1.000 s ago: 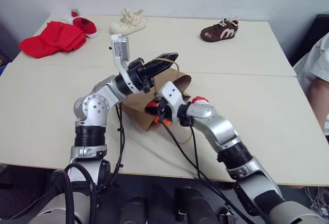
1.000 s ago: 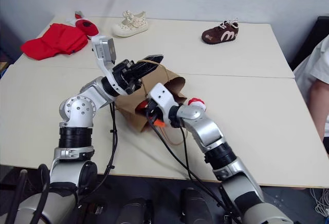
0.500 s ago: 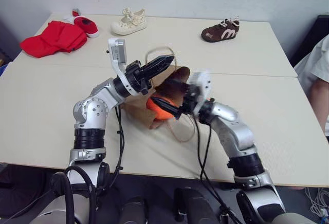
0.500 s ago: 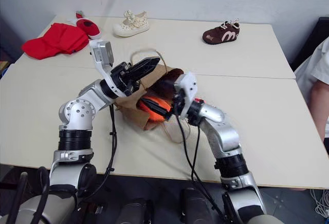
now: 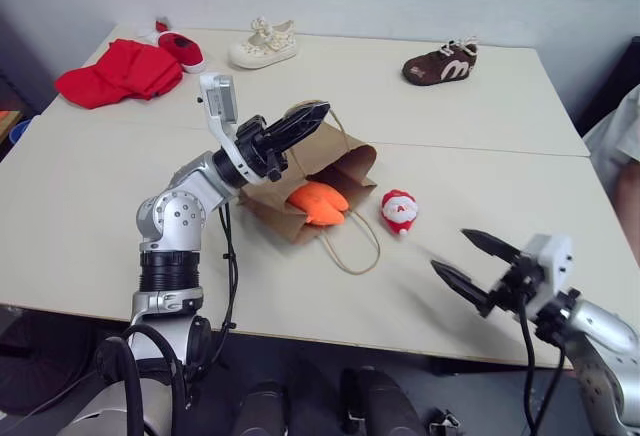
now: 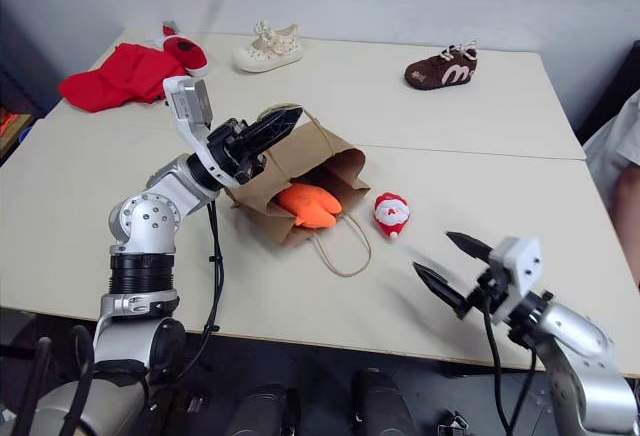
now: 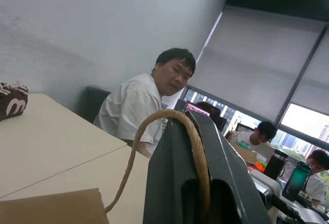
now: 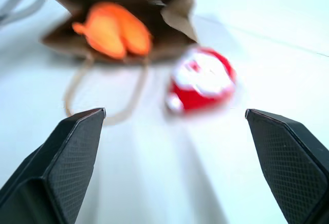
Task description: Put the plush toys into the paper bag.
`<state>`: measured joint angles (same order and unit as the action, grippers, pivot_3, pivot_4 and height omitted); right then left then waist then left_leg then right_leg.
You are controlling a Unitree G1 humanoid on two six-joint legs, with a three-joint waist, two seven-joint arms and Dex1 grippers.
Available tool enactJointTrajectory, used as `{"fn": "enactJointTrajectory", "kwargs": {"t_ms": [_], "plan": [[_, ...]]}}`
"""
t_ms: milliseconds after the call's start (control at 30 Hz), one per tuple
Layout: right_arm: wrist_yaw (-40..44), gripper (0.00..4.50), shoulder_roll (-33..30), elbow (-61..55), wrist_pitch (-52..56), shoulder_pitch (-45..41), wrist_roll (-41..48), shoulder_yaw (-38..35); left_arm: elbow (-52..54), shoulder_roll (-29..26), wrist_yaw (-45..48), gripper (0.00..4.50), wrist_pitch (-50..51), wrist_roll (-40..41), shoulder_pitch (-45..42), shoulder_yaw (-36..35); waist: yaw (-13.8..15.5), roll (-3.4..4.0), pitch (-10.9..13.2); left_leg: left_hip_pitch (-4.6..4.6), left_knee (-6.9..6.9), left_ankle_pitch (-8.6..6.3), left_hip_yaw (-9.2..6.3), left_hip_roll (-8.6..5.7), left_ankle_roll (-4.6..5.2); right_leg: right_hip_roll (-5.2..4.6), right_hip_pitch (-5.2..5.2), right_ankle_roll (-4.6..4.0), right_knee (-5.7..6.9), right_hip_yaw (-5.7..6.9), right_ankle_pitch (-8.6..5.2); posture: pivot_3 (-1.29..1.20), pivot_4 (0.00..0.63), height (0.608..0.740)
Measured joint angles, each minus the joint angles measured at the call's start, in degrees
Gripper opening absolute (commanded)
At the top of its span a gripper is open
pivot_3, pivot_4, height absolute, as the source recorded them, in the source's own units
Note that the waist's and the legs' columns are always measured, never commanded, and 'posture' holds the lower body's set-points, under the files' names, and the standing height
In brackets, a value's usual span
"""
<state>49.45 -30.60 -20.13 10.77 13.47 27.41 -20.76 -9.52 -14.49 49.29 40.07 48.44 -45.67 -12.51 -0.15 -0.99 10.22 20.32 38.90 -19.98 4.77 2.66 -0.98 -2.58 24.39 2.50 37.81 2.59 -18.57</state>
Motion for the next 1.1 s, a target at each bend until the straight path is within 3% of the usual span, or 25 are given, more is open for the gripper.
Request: {"fn": "enactJointTrajectory", "kwargs": {"t_ms": [167,367,567,667,867,967,1033,1100], "plan": [[-3.77,4.47,0.14,-0.01,-0.36,-1.37,-3.12,2.38,-0.36,0.13,-0.39,0.00,0.04,0.66,-0.45,-0.21,-0.40,0.00,0.00,-0.12,-0.03,0.04,0.09,0.04,-0.08,0.07,0.00,-0.01,0.09,-0.13,0.00,0.00,0.150,0.740],[-10.47,4.47,1.20,1.20,9.67,-18.09,-5.40,12.71,-1.93,0.86,-1.17,0.00,-0.03,0.76,-1.94,-0.46,-0.04,0.01,0.00,-0.06,0.02,0.04,0.09,0.03,-0.09,0.04,0.06,-0.02,0.08,-0.12,-0.01,0.00,0.150,0.740],[-17.84,4.47,4.62,12.41,17.40,-32.70,-10.19,19.34,-2.66,2.45,-3.17,0.00,-0.27,0.71,-2.75,-0.75,0.29,0.01,0.00,0.12,0.11,0.03,0.00,0.02,-0.05,-0.05,0.12,-0.02,0.03,0.01,-0.01,0.00,0.150,0.740],[-19.13,3.88,5.07,16.50,19.24,-34.30,-12.33,21.07,-2.66,3.54,-4.26,0.00,-0.79,0.66,-2.77,-0.55,0.21,0.01,0.00,0.17,0.10,0.02,0.00,0.02,-0.04,-0.04,0.14,-0.02,0.02,0.02,-0.01,0.00,0.150,0.740],[-19.60,1.75,6.80,17.68,19.84,-34.32,-12.78,22.27,-2.61,4.76,-6.13,0.00,-1.20,0.72,-2.89,-0.55,-0.14,0.01,0.00,0.17,0.10,0.02,0.01,0.05,-0.04,-0.02,0.18,-0.02,0.05,0.02,-0.01,0.00,0.150,0.740],[-18.64,0.91,5.95,16.39,19.52,-33.85,-12.56,21.87,-2.62,4.78,-6.68,0.00,-1.17,0.85,-3.17,-0.83,-0.07,0.01,0.00,0.17,0.10,0.02,0.01,0.04,-0.04,-0.02,0.18,-0.02,0.04,0.02,-0.01,0.00,0.150,0.740],[-16.96,0.58,4.86,14.42,19.32,-32.64,-11.51,20.74,-2.62,4.73,-7.00,0.00,-1.16,1.07,-3.54,-1.33,0.02,0.01,0.00,0.17,0.10,0.02,0.01,0.03,-0.04,-0.02,0.17,-0.02,0.03,0.02,-0.01,0.00,0.150,0.740],[-14.30,0.52,3.14,9.73,20.69,-31.25,-8.32,19.73,-2.63,4.57,-7.31,0.00,-0.95,1.51,-3.58,-2.25,0.06,0.01,0.00,0.18,0.10,0.02,0.00,0.04,-0.03,-0.03,0.17,-0.01,0.03,0.02,0.00,0.00,0.150,0.740]]}}
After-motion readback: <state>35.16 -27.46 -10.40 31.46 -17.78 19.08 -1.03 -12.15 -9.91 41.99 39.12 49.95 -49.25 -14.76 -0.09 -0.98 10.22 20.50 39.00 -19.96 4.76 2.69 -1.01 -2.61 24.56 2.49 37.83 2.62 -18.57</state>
